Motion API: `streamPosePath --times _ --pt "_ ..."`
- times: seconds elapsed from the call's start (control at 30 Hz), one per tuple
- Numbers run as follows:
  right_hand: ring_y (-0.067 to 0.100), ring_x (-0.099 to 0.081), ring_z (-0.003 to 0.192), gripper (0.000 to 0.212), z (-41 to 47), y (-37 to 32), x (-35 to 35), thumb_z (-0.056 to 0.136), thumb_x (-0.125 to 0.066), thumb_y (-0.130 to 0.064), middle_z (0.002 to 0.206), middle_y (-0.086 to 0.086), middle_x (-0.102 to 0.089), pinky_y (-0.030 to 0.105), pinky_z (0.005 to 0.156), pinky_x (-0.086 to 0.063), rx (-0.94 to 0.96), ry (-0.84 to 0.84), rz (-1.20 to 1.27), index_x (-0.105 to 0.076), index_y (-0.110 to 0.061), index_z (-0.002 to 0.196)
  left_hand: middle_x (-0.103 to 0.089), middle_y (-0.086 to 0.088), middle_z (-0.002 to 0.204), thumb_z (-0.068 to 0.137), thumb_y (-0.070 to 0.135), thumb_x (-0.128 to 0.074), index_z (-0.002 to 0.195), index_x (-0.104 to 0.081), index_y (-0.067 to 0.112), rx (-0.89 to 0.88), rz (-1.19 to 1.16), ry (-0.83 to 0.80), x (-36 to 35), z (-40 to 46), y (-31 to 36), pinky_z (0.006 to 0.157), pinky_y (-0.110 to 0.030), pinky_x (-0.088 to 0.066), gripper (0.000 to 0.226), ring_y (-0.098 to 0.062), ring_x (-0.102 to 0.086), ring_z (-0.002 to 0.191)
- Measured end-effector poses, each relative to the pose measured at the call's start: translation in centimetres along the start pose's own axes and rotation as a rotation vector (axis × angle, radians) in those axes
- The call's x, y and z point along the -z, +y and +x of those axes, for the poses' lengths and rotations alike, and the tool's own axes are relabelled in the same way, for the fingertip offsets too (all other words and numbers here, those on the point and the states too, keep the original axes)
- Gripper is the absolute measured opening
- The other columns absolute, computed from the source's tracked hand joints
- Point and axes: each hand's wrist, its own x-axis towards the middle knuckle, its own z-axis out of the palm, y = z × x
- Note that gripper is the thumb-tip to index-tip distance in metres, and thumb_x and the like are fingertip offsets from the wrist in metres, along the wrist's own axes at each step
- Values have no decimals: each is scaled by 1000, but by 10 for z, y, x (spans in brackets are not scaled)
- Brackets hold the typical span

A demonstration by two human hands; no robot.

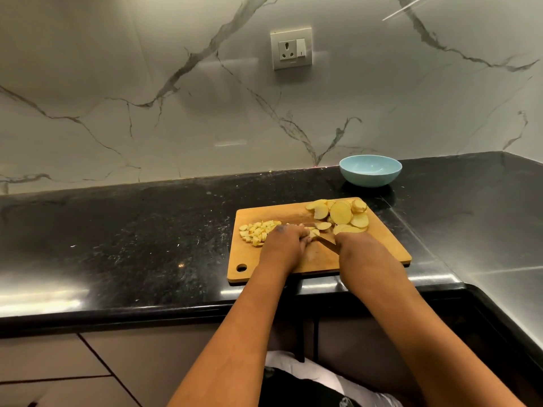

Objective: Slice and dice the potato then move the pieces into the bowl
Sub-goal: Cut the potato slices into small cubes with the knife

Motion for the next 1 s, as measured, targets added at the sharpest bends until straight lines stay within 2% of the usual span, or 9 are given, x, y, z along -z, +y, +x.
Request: streamPosePath --times 0.07,0.13,0.23,0.33,0.47,0.6,0.77,1.0 --pt "19 -49 77 33 -1 5 12 87 -58 0 88 2 -45 31 74 -49 -22 -83 -53 -56 -18 115 -70 -5 117 99 29 -55 122 -68 16 3 -40 21 -1 -2 -1 91 -28 -47 29 -18 -62 105" --pt "20 -55 86 35 -3 13 17 85 -63 -4 98 3 -52 34 84 -54 -35 -102 -42 -56 -20 115 -70 -5 117 97 30 -60 120 -69 15 21 -88 36 0 -4 -2 94 -27 -46 30 -17 -62 107" --pt "17 -56 77 22 -8 22 7 90 -62 -10 93 3 -55 35 75 -57 -28 115 104 -60 -22 109 -69 -4 121 94 30 -64 119 -70 13 45 -145 56 3 -7 -4 97 -26 -43 31 -17 -60 114" --pt "18 -53 72 11 -9 19 -5 94 -58 -17 86 4 -55 32 63 -50 16 290 272 -60 -19 105 -69 -6 121 95 26 -63 118 -70 11 51 -138 67 4 -8 -4 97 -26 -43 29 -19 -61 114" --pt "20 -57 76 11 -1 5 -20 96 -54 -16 86 4 -56 34 68 -53 25 236 254 -59 -21 105 -70 -6 118 95 25 -62 117 -71 12 50 -123 66 3 -7 -3 95 -27 -44 27 -20 -61 111" --pt "19 -55 78 17 6 -2 -33 97 -47 -12 89 3 -56 30 66 -49 14 216 218 -58 -20 106 -70 -5 116 95 26 -61 116 -72 13 45 -112 71 2 -5 -4 94 -26 -43 26 -19 -62 109" --pt "17 -57 77 17 16 -3 -31 96 -51 -11 90 3 -59 30 68 -53 32 194 220 -59 -23 105 -70 -5 116 96 26 -61 116 -72 14 32 -101 73 0 -2 -7 95 -27 -44 26 -19 -61 109" --pt "19 -56 87 22 28 -19 -19 97 -49 -11 106 6 -60 28 71 -48 77 127 137 -60 -21 114 -72 -4 111 96 25 -60 110 -74 17 21 -72 59 -2 1 -8 88 -26 -44 22 -19 -62 103"
